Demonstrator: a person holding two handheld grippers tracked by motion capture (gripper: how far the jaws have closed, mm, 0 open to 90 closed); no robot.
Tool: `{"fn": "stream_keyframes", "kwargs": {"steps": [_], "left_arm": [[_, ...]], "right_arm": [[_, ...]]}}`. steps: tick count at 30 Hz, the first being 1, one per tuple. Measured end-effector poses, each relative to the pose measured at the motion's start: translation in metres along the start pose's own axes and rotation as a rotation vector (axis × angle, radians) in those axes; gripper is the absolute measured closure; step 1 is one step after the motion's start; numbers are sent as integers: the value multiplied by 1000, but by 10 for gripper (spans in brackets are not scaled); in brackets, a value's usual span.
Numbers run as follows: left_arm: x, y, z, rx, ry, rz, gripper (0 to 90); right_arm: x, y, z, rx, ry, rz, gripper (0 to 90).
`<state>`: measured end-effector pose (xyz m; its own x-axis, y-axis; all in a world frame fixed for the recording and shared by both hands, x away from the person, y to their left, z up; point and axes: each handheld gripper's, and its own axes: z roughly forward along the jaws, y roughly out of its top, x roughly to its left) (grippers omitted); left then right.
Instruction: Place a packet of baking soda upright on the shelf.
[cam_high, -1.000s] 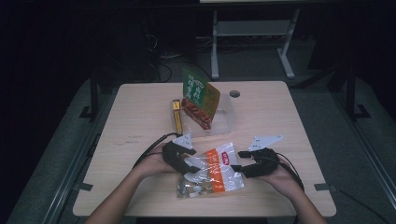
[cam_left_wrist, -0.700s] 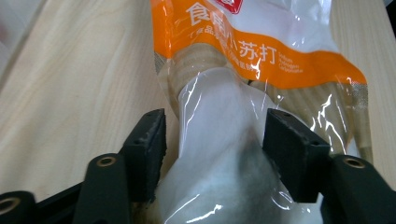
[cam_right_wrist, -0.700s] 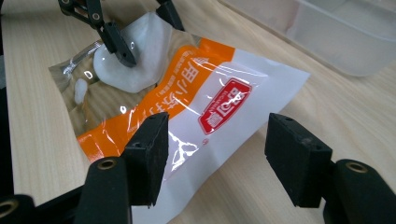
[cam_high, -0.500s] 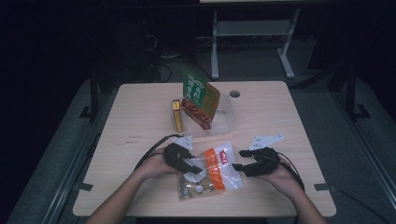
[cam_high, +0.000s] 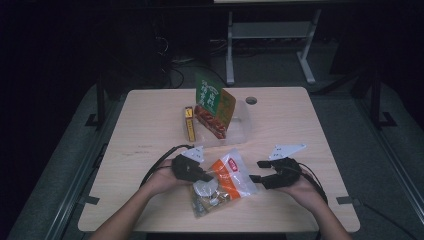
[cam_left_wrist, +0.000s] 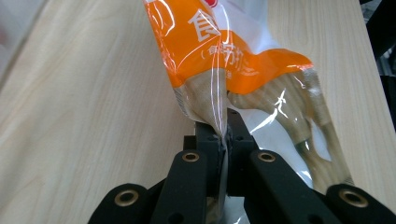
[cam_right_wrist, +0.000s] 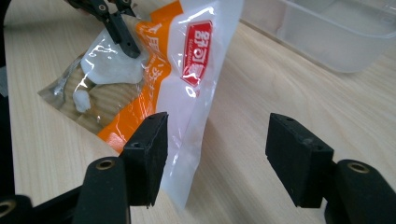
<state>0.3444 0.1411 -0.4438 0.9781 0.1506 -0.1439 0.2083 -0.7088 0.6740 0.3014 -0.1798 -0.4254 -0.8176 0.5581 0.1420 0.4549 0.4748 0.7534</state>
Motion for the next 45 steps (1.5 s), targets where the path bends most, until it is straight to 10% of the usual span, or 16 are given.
{"fn": "stream_keyframes", "kwargs": {"steps": [11,26,33,45], "left_arm": [[-15,5,-30,-73,103,16,883],[-36,3,-67,-130,251,47,885],[-38,-1,-75,-140,280,35,886],[-41,1,-76,-160,278,41,885]], "right_arm": [[-2,7,-9,-73,104,51,402],[3,69,12,-108,276,-62,396],[1,99,40,-90,371,-99,498],[-6,84,42,-114,410,-71,684]]}}
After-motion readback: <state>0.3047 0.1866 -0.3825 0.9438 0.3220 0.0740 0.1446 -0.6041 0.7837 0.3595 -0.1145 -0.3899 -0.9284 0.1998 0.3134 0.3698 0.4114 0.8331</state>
